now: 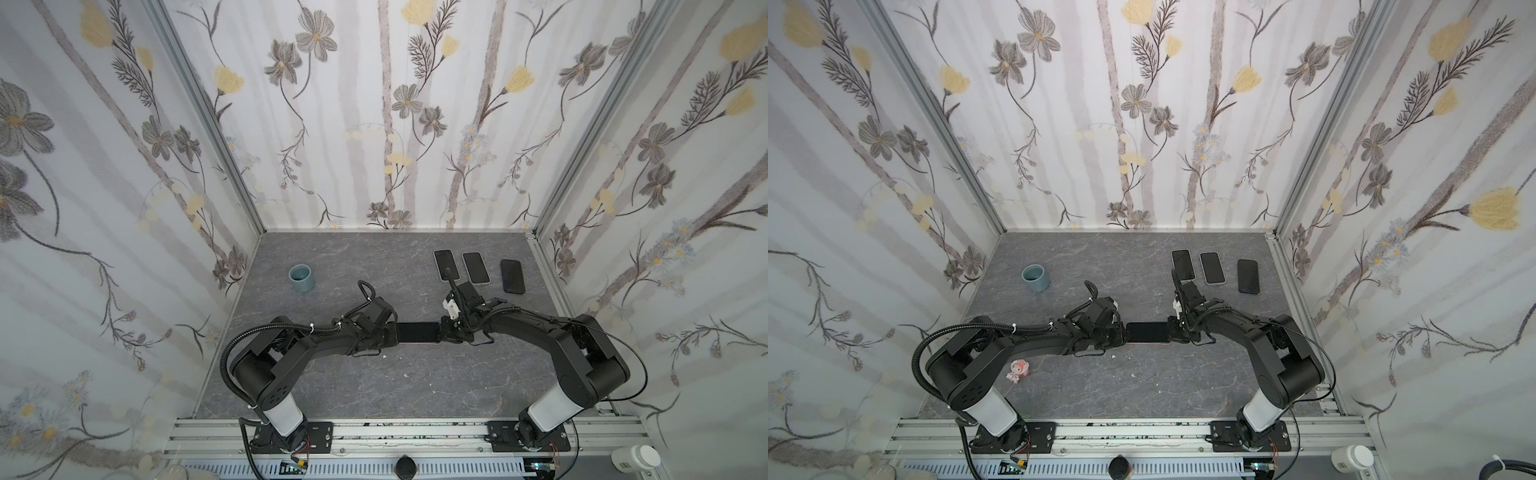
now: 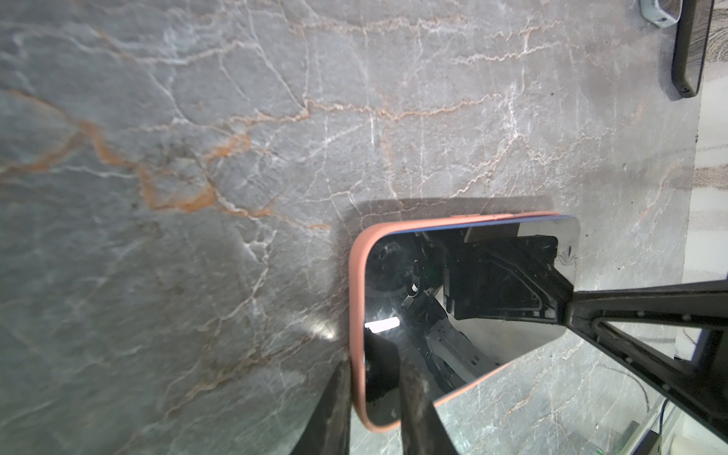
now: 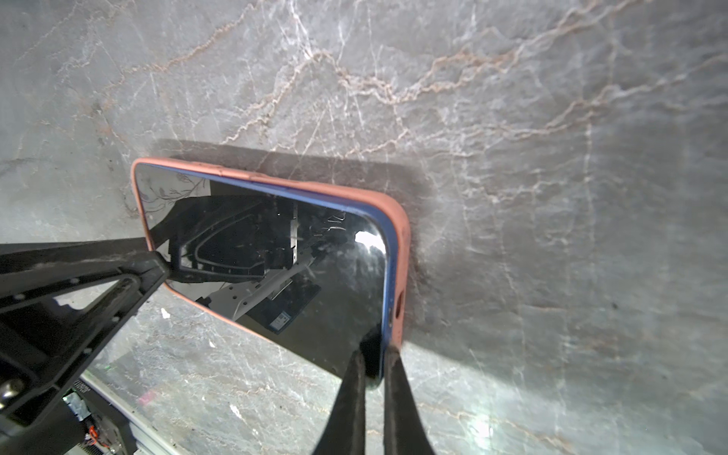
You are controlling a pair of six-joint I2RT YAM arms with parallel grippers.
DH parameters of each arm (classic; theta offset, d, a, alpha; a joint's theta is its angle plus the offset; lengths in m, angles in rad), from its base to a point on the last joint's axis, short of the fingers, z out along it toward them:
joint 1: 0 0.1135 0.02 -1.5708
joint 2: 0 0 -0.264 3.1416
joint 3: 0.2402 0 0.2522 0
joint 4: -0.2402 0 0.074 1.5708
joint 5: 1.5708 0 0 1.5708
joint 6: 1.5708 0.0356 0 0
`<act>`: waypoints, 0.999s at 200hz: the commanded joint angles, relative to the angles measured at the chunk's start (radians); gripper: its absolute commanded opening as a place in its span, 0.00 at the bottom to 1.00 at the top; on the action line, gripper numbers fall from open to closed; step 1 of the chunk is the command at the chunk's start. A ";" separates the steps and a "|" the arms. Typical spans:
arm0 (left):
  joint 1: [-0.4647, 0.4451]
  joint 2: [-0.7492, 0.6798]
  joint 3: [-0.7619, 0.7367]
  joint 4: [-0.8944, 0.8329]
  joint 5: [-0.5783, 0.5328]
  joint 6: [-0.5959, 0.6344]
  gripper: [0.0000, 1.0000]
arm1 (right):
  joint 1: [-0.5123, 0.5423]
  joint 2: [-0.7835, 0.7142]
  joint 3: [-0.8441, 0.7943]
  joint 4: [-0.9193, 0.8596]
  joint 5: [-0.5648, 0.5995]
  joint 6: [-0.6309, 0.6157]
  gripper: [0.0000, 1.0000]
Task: Put the phone into the phone case
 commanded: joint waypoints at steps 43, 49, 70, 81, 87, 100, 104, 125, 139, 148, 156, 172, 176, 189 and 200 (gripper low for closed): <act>-0.005 0.018 -0.008 -0.029 0.051 -0.008 0.24 | 0.025 0.090 -0.023 -0.110 0.142 -0.037 0.07; -0.005 0.019 -0.007 -0.029 0.052 -0.009 0.24 | 0.024 0.096 -0.025 -0.111 0.146 -0.037 0.07; -0.005 0.018 -0.007 -0.032 0.052 -0.008 0.24 | 0.026 0.109 -0.029 -0.110 0.146 -0.036 0.08; -0.005 0.015 -0.009 -0.033 0.050 -0.008 0.24 | 0.026 0.105 -0.026 -0.111 0.146 -0.034 0.08; -0.005 0.013 -0.010 -0.034 0.048 -0.006 0.24 | 0.025 0.098 -0.021 -0.114 0.143 -0.034 0.08; -0.005 0.009 -0.010 -0.036 0.045 -0.007 0.24 | 0.027 0.075 -0.004 -0.120 0.143 -0.031 0.08; -0.005 0.008 -0.010 -0.036 0.045 -0.006 0.24 | 0.029 0.068 0.004 -0.123 0.144 -0.030 0.08; -0.003 -0.001 -0.005 -0.037 0.037 -0.005 0.24 | 0.028 0.029 0.052 -0.149 0.148 -0.033 0.09; -0.001 -0.007 0.005 -0.044 0.027 -0.002 0.24 | 0.030 0.002 0.085 -0.157 0.151 -0.032 0.09; 0.001 -0.010 0.014 -0.050 0.021 0.003 0.24 | 0.029 -0.012 0.105 -0.157 0.155 -0.033 0.11; 0.005 -0.014 0.022 -0.056 0.016 0.007 0.24 | 0.030 -0.023 0.124 -0.155 0.157 -0.042 0.13; 0.016 -0.024 0.037 -0.066 0.006 0.014 0.25 | 0.029 -0.042 0.154 -0.154 0.180 -0.059 0.14; 0.019 -0.027 0.040 -0.066 0.004 0.016 0.25 | 0.029 -0.045 0.162 -0.154 0.187 -0.064 0.14; 0.033 -0.034 0.052 -0.070 0.001 0.022 0.26 | 0.028 -0.054 0.179 -0.156 0.208 -0.075 0.15; 0.044 -0.041 0.063 -0.078 -0.007 0.030 0.26 | 0.029 -0.087 0.189 -0.155 0.223 -0.081 0.17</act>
